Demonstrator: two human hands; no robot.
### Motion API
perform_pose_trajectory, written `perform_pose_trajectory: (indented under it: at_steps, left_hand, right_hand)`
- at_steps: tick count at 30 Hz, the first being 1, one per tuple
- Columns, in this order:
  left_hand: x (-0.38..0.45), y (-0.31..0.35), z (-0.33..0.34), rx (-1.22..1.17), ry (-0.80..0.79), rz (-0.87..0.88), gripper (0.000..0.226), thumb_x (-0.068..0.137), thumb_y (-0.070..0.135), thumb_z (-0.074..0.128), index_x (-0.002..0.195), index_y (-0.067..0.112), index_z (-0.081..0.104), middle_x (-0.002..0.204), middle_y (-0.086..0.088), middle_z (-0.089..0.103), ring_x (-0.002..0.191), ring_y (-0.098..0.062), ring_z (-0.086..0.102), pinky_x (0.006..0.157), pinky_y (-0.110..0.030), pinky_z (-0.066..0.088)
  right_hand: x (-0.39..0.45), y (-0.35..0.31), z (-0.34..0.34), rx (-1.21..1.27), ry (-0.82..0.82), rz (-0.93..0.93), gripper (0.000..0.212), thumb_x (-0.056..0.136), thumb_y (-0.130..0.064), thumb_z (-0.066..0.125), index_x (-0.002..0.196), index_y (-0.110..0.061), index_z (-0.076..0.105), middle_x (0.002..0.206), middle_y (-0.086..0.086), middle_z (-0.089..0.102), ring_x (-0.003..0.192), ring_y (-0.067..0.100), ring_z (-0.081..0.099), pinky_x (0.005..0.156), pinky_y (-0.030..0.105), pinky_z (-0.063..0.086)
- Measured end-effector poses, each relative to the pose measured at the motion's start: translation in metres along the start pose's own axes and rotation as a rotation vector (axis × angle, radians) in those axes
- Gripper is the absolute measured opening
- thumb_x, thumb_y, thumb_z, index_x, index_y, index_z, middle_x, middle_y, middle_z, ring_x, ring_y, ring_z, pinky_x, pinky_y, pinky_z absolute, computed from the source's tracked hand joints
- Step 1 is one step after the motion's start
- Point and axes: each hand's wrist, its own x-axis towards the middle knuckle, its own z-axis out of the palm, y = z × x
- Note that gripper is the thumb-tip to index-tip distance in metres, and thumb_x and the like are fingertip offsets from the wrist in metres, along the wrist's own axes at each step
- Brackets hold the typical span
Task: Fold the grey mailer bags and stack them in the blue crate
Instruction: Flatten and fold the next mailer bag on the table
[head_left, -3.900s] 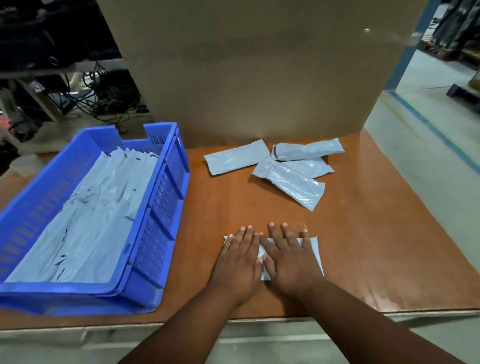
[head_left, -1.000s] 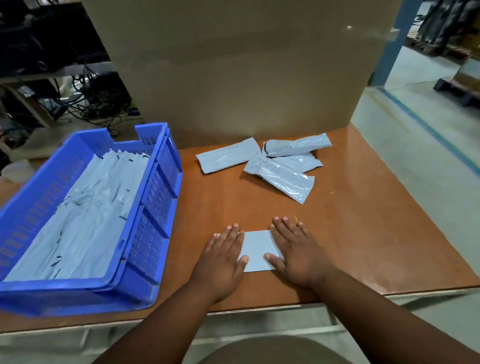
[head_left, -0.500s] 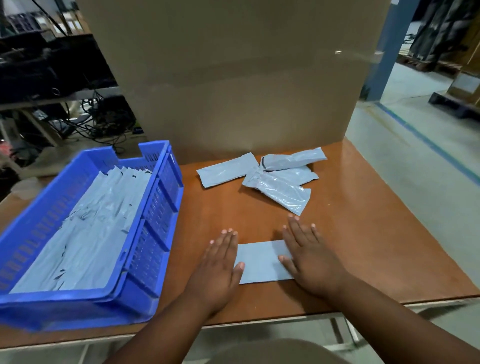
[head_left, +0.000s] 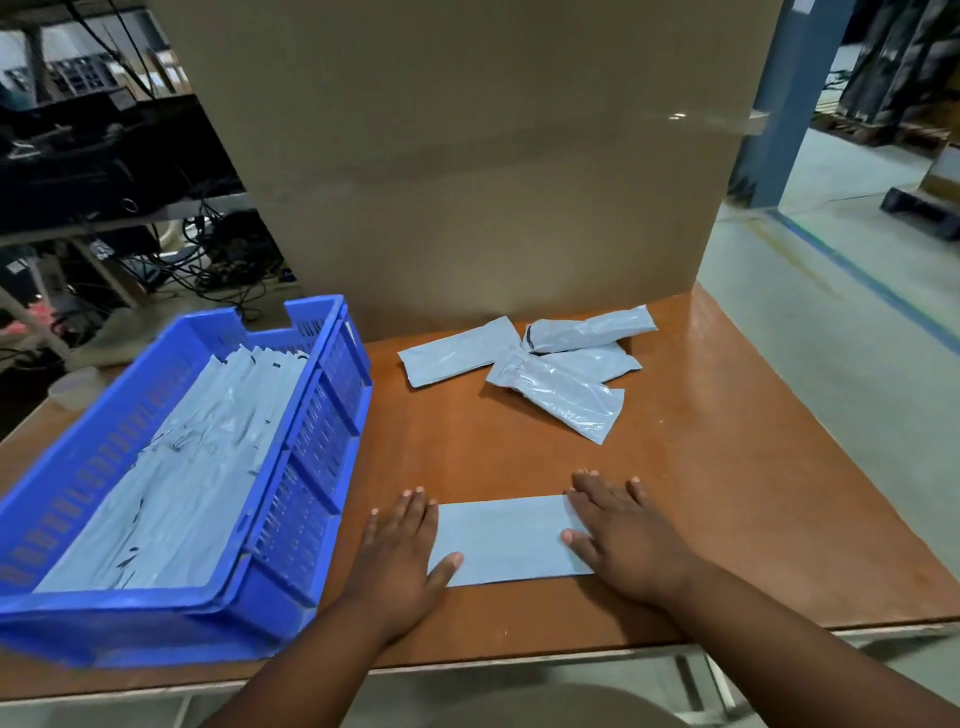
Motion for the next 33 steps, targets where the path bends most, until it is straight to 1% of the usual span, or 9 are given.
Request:
perform_pose_trajectory:
  at_steps: [3, 8, 14, 17, 19, 22, 27, 30, 33]
  left_hand:
    - [0.008, 0.015, -0.025, -0.054, 0.041, 0.035, 0.083, 0.102, 0.075, 0.024, 0.169, 0.026, 0.016, 0.177, 0.002, 0.012, 0.164, -0.018, 0.005, 0.132, -0.042, 0.002]
    - [0.039, 0.057, -0.06, -0.071, -0.007, 0.224, 0.097, 0.089, 0.074, 0.057, 0.167, 0.034, 0.015, 0.173, 0.007, 0.025, 0.159, -0.017, 0.02, 0.131, -0.046, 0.012]
    - [0.064, 0.067, -0.067, -0.036, -0.217, 0.155, 0.124, 0.066, 0.068, 0.079, 0.165, 0.038, 0.011, 0.166, 0.002, 0.038, 0.151, -0.026, 0.037, 0.124, -0.06, 0.026]
    - [0.071, 0.068, -0.075, -0.008, -0.224, 0.162, 0.1, 0.065, 0.07, 0.077, 0.151, 0.035, 0.04, 0.147, 0.003, 0.054, 0.136, -0.024, 0.05, 0.118, -0.054, 0.035]
    - [0.072, 0.072, -0.088, -0.005, -0.194, 0.173, 0.066, 0.075, 0.063, 0.08, 0.126, 0.026, 0.06, 0.124, 0.001, 0.061, 0.115, -0.023, 0.058, 0.099, -0.04, 0.046]
    - [0.07, 0.079, -0.111, -0.024, -0.138, 0.16, 0.036, 0.082, 0.053, 0.08, 0.092, 0.024, 0.062, 0.096, 0.004, 0.062, 0.09, -0.018, 0.056, 0.073, -0.036, 0.043]
    - [0.068, 0.087, -0.162, 0.045, -0.092, 0.046, 0.033, 0.083, 0.055, 0.08, 0.088, 0.029, 0.059, 0.09, 0.009, 0.057, 0.089, -0.016, 0.055, 0.073, -0.035, 0.045]
    - [0.063, 0.084, -0.194, 0.083, -0.04, -0.031, 0.035, 0.083, 0.054, 0.079, 0.091, 0.022, 0.066, 0.093, 0.004, 0.064, 0.091, -0.018, 0.059, 0.072, -0.035, 0.047]
    - [0.05, 0.072, -0.23, 0.071, 0.017, -0.144, 0.034, 0.081, 0.049, 0.082, 0.088, 0.02, 0.067, 0.089, 0.002, 0.066, 0.088, -0.019, 0.061, 0.069, -0.034, 0.047]
  right_hand:
    - [0.017, -0.008, -0.034, 0.092, -0.022, -0.045, 0.08, 0.093, -0.077, 0.043, 0.161, -0.038, 0.031, 0.158, -0.009, 0.042, 0.146, 0.02, 0.041, 0.127, 0.048, 0.024]
    - [0.056, -0.035, -0.059, -0.063, -0.205, -0.13, 0.089, 0.073, -0.078, 0.069, 0.148, -0.038, 0.043, 0.13, -0.002, 0.056, 0.118, 0.023, 0.056, 0.1, 0.046, 0.05]
    - [0.067, -0.035, -0.053, -0.042, -0.232, -0.162, 0.068, 0.068, -0.073, 0.076, 0.121, -0.033, 0.062, 0.113, -0.003, 0.057, 0.104, 0.019, 0.056, 0.086, 0.04, 0.053]
    - [0.065, -0.028, -0.054, 0.045, -0.205, -0.223, 0.057, 0.073, -0.068, 0.079, 0.114, -0.032, 0.062, 0.11, -0.005, 0.053, 0.103, 0.017, 0.054, 0.082, 0.037, 0.05]
    - [0.063, -0.02, -0.061, 0.104, -0.2, -0.262, 0.043, 0.079, -0.059, 0.079, 0.106, -0.031, 0.062, 0.106, -0.006, 0.053, 0.098, 0.016, 0.054, 0.08, 0.038, 0.05]
    - [0.064, -0.008, -0.08, 0.139, -0.165, -0.304, 0.023, 0.088, -0.042, 0.075, 0.095, -0.03, 0.057, 0.095, -0.007, 0.058, 0.088, 0.017, 0.056, 0.072, 0.037, 0.047]
    - [0.085, 0.0, -0.132, 0.077, -0.053, -0.359, 0.021, 0.092, -0.042, 0.072, 0.09, -0.037, 0.052, 0.079, -0.012, 0.054, 0.08, 0.013, 0.052, 0.06, 0.029, 0.034]
    - [0.109, -0.016, -0.168, 0.015, 0.012, -0.441, 0.013, 0.091, -0.041, 0.071, 0.098, -0.037, 0.062, 0.094, -0.011, 0.065, 0.087, 0.014, 0.057, 0.069, 0.035, 0.047]
    - [0.133, -0.048, -0.206, -0.013, 0.074, -0.542, 0.017, 0.088, -0.032, 0.071, 0.104, -0.033, 0.068, 0.098, -0.011, 0.066, 0.088, 0.015, 0.055, 0.064, 0.03, 0.04]
